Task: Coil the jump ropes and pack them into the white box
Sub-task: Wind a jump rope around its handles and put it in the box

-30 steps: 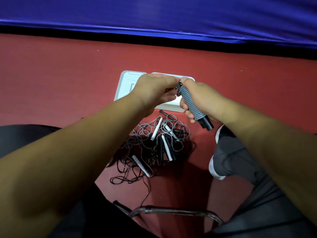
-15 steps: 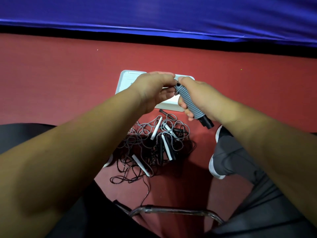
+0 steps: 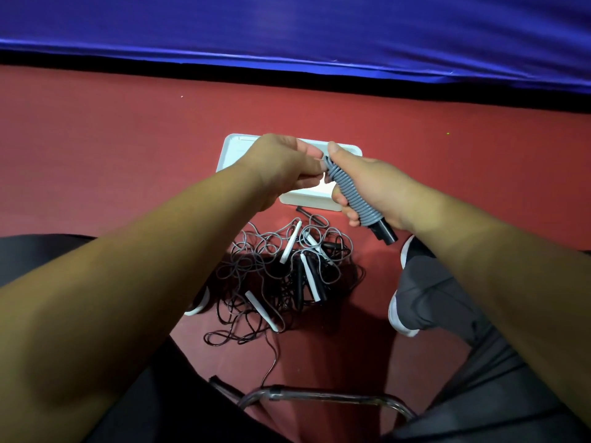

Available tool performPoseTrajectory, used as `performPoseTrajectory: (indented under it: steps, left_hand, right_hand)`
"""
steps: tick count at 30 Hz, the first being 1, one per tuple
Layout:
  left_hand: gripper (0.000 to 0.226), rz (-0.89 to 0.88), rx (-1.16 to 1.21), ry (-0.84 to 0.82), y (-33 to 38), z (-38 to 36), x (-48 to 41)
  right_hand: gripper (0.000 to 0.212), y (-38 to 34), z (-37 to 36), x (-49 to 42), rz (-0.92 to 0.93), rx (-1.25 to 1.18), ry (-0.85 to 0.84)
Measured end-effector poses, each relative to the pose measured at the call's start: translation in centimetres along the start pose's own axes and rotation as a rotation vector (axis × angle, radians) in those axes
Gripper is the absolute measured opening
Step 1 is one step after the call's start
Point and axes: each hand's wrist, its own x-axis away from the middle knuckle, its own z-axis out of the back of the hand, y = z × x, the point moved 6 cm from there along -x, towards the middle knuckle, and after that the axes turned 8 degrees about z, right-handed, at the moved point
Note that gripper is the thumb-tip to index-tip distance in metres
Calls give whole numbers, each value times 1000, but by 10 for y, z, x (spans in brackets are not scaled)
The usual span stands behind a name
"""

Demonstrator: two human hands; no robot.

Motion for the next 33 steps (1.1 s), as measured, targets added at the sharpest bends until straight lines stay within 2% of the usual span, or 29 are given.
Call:
performPoseTrajectory:
  steps: [3,7,8,11,18,22,24,27,29,33]
  left_hand:
    - [8,-16,-154,21,4,4,-3]
    - [3,-56,-344,69,10,11,-8]
    - [4,-72,-386,68,11,11,-8]
    - [9,-92,-510,63,10,8,-4]
    - [19,-117,-755,102,13,-4,1]
    - [30,-170,-984,105,19,-13,3]
    - [35,-151,-957,116,13,-7,-3]
    - [22,-145,-884,153,7,3,-13]
    - [19,-147,-851,157,5,7,-14]
    - [23,-81,-787,186,-4,21,-18]
  right_hand:
    - [63,1,0,0,-12,15,2]
    - [16,1,-2,-1,16,-45,-85]
    - [14,1,0,-1,28,-20,-96]
    - [25,0,4,-3,60,130,-51]
    - [31,0,15,-9,90,559,153]
    - [36,10,14,-13,51,595,165]
    - [39,12,14,-15,32,596,172]
    - [52,13,15,-17,16,661,189]
    - [53,16,14,-17,4,679,209]
    - [55,20,2,-21,-31,674,116]
